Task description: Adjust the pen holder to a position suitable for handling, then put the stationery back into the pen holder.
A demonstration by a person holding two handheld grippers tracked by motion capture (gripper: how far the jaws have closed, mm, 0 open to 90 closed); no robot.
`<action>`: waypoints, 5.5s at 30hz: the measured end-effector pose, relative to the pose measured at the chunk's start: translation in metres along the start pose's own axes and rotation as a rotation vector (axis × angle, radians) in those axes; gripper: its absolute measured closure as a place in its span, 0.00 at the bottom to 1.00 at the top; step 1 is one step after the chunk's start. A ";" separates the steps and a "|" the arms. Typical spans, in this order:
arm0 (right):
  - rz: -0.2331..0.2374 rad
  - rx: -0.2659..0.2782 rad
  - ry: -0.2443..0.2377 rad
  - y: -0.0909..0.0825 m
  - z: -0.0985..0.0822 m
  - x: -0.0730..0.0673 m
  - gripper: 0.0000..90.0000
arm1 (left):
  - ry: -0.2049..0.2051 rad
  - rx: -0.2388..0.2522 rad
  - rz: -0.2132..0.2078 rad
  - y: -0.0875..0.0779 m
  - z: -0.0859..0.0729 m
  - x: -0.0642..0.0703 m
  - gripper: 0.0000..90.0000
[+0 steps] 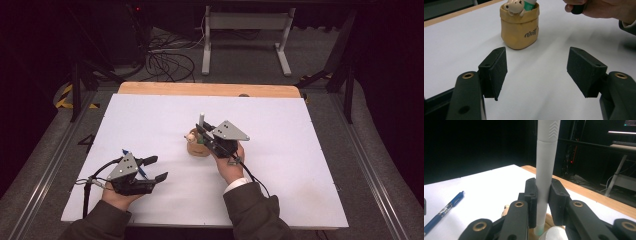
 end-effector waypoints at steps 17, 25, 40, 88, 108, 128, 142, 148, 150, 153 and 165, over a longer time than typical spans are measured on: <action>0.013 -0.026 -0.008 0.004 -0.005 -0.003 0.86 | -0.002 0.001 0.008 -0.001 -0.001 -0.002 0.37; 0.017 -0.030 -0.006 0.003 -0.005 -0.004 0.83 | -0.001 -0.003 0.009 -0.001 -0.002 -0.003 0.37; 0.038 0.009 -0.026 -0.013 0.006 0.000 0.62 | 0.014 -0.003 -0.001 -0.002 -0.001 -0.003 0.37; 0.014 -0.045 0.093 -0.117 -0.022 0.074 0.06 | 0.015 0.037 0.056 -0.005 0.003 -0.009 0.36; 0.015 -0.044 0.079 -0.124 -0.026 0.082 0.03 | 0.001 0.048 0.099 -0.016 0.000 -0.009 0.36; 0.004 -0.032 0.064 -0.129 -0.023 0.083 0.04 | -0.091 0.069 0.242 -0.035 -0.009 -0.032 0.36; -0.012 -0.022 0.053 -0.131 -0.021 0.084 0.05 | -0.195 0.062 0.379 -0.045 -0.021 -0.052 0.40; -0.019 -0.021 0.055 -0.132 -0.020 0.085 0.05 | -0.239 0.040 0.466 -0.047 -0.026 -0.062 0.43; -0.018 -0.017 0.058 -0.132 -0.020 0.085 0.05 | -0.267 0.040 0.488 -0.047 -0.028 -0.066 0.43; -0.023 -0.016 0.055 -0.132 -0.019 0.086 0.05 | -0.293 0.017 0.521 -0.046 -0.032 -0.072 0.43; -0.032 -0.011 0.046 -0.136 -0.019 0.086 0.05 | -0.217 -0.074 0.478 -0.037 -0.032 -0.063 0.39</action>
Point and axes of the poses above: each handheld gripper's, and its own axes: y roughly forward along the jaws, z roughly out of its top, x roughly to its right, the point moved 4 cm from there along y, roughly forward along the jaws, and after that the axes turned 15 degrees about -z, right-handed, at the moved point
